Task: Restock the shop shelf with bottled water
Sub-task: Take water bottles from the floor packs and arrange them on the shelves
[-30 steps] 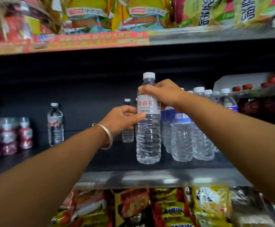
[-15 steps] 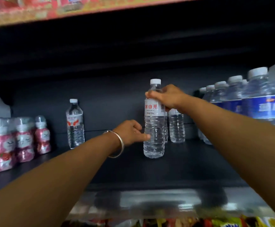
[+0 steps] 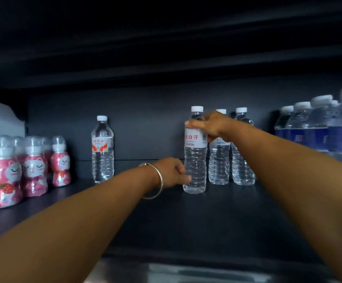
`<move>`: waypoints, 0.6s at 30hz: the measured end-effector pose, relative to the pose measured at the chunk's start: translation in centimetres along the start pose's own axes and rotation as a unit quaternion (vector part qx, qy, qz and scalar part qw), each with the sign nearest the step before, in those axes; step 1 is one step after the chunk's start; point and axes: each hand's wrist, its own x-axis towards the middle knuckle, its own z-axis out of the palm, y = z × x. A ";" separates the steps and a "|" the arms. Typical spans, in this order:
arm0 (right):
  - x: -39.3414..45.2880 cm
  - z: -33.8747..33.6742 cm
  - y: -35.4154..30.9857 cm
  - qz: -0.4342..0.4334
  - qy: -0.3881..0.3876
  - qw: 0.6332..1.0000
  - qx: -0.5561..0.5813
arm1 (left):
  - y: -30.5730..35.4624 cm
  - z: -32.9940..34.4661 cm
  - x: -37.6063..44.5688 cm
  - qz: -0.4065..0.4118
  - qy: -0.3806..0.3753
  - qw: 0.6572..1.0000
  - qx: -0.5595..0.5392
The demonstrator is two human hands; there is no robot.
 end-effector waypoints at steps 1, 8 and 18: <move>0.2 0.1 0.1 0.003 -0.002 1.000 0.006 | 0.1 0.0 0.2 0.001 -0.007 1.000 0.008; 2.2 0.0 0.3 0.013 -0.014 1.000 -0.004 | 0.1 0.8 2.6 -0.009 -0.052 0.997 0.059; 2.9 -0.2 -0.5 0.047 -0.020 0.998 -0.029 | 0.0 1.9 4.5 -0.003 -0.104 0.987 0.125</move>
